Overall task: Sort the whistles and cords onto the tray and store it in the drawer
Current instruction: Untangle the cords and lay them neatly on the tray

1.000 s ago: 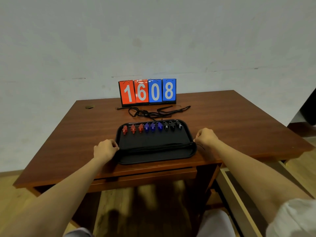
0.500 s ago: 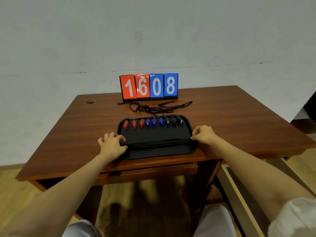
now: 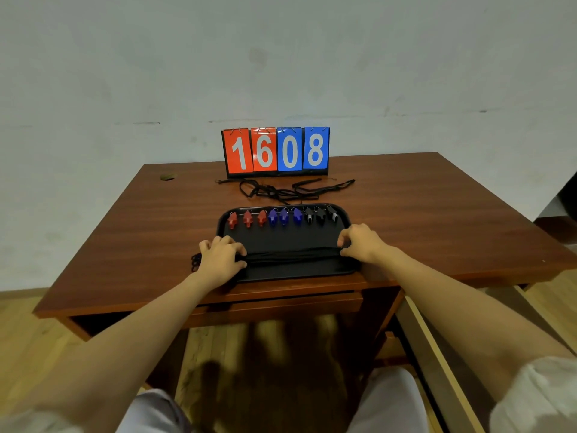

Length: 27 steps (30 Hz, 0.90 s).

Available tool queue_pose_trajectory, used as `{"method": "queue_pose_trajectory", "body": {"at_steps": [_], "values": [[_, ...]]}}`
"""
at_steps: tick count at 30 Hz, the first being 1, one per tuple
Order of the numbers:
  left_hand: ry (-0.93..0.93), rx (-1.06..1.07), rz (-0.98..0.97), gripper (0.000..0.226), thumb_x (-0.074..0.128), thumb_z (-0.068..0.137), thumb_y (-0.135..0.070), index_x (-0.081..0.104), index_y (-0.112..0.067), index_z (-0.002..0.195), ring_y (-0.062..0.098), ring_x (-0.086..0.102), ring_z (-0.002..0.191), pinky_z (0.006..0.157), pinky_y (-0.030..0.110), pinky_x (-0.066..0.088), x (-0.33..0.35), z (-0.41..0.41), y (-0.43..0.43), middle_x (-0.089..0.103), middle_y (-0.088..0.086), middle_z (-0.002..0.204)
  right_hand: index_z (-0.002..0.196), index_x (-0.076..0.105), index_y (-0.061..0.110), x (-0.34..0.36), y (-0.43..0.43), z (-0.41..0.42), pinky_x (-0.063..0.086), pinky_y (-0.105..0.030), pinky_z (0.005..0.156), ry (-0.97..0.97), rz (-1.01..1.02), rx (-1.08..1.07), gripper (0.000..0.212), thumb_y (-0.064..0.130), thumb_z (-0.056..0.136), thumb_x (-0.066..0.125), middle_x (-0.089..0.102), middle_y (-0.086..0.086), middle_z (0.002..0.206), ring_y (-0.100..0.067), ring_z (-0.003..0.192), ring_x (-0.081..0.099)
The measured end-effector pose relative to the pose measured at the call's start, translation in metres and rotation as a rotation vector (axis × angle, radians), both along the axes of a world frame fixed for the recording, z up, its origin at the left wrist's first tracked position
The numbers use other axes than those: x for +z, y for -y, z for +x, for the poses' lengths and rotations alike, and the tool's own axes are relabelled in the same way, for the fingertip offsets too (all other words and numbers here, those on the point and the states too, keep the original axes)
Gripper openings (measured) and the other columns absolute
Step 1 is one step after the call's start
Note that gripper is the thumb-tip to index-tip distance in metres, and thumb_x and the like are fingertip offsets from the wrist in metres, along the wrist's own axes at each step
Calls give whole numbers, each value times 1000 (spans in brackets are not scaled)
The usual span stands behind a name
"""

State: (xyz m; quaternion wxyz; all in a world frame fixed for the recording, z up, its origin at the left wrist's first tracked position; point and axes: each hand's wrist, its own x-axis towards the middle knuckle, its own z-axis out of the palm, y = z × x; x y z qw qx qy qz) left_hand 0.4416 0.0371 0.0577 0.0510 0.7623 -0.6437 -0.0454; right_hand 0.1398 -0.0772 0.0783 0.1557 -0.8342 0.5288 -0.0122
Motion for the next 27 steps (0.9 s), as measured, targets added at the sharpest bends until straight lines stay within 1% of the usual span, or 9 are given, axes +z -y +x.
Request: {"method": "queue_pose_trajectory", "body": {"at_steps": [5, 10, 13, 16, 19, 23, 25, 27], "values": [[-57, -51, -45, 25, 58, 89, -39, 62, -29, 112, 22, 37, 125, 102, 42, 21, 13, -15, 27, 50, 0, 126, 99, 66, 12, 12, 13, 22, 49, -41, 92, 99, -8, 17, 13, 18, 87, 67, 65, -7, 109, -25, 104, 59], [-102, -79, -86, 23, 55, 91, -34, 65, -24, 110, 26, 43, 123, 104, 45, 24, 33, -29, 75, 54, 4, 121, 108, 65, 9, 27, 46, 44, 50, -40, 93, 159, -31, 14, 20, 17, 90, 62, 66, -9, 113, -25, 104, 60], [-124, -81, -111, 24, 53, 92, -33, 64, -22, 110, 26, 48, 116, 102, 43, 28, 46, -33, 114, 56, 5, 119, 116, 61, 9, 37, 79, 55, 49, -38, 94, 136, -47, 7, 26, 18, 93, 57, 61, -10, 121, -26, 109, 58], [-158, -84, -94, 26, 52, 93, -33, 63, -21, 113, 26, 49, 118, 104, 45, 29, 54, -33, 157, 56, 5, 122, 128, 56, 9, 39, 118, 68, 44, -37, 100, 95, -37, 13, 36, 16, 93, 55, 56, -12, 131, -28, 119, 54], [-195, -85, -39, 28, 50, 94, -30, 60, -18, 118, 28, 48, 119, 105, 47, 30, 50, -30, 200, 54, 7, 124, 136, 48, 11, 31, 160, 79, 39, -39, 107, 51, -24, 12, 42, 12, 94, 50, 49, -13, 140, -30, 128, 46], [-229, -76, 57, 35, 41, 98, -21, 50, -19, 131, 32, 44, 123, 104, 49, 37, 32, -27, 258, 47, 13, 133, 143, 39, 14, 11, 214, 88, 35, -44, 112, 39, 5, -17, 56, 0, 90, 44, 39, -13, 148, -31, 135, 38], [-243, -94, 98, 39, 39, 99, -21, 43, -20, 138, 35, 38, 128, 106, 51, 35, 21, -29, 284, 41, 15, 138, 145, 36, 14, 0, 238, 90, 32, -44, 114, 19, 18, -20, 62, -4, 87, 46, 33, -13, 152, -32, 138, 34], [-256, -111, 119, 40, 38, 100, -23, 39, -22, 140, 35, 34, 130, 107, 50, 31, 11, -33, 306, 37, 15, 142, 146, 35, 13, -11, 259, 93, 28, -41, 116, 3, 26, -27, 61, -4, 88, 46, 26, -11, 155, -32, 141, 29]]}}
